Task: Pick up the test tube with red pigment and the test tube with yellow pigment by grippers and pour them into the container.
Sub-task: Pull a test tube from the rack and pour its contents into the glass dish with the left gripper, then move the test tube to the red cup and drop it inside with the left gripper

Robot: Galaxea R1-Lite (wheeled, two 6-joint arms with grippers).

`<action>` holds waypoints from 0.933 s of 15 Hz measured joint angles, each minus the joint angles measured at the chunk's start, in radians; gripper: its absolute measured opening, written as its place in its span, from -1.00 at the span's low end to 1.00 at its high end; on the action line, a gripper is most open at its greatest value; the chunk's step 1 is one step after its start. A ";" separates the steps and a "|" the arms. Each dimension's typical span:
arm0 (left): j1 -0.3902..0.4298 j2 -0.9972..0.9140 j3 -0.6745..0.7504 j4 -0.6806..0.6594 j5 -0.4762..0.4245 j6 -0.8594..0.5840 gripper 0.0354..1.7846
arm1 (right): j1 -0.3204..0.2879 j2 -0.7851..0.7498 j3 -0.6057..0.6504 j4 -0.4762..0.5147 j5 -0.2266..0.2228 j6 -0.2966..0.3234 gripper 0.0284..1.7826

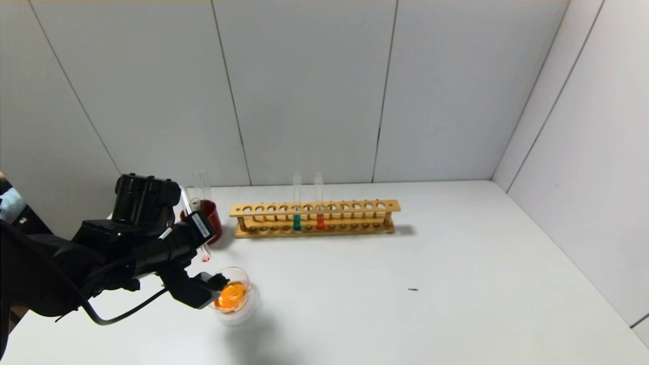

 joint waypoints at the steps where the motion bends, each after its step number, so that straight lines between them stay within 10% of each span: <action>1: 0.000 -0.001 0.000 0.000 0.000 -0.001 -0.67 | 0.000 0.000 0.000 0.000 0.000 0.000 0.96; 14: 0.004 -0.285 0.025 0.003 -0.003 -0.330 -0.67 | 0.000 0.000 0.000 0.000 0.000 0.000 0.96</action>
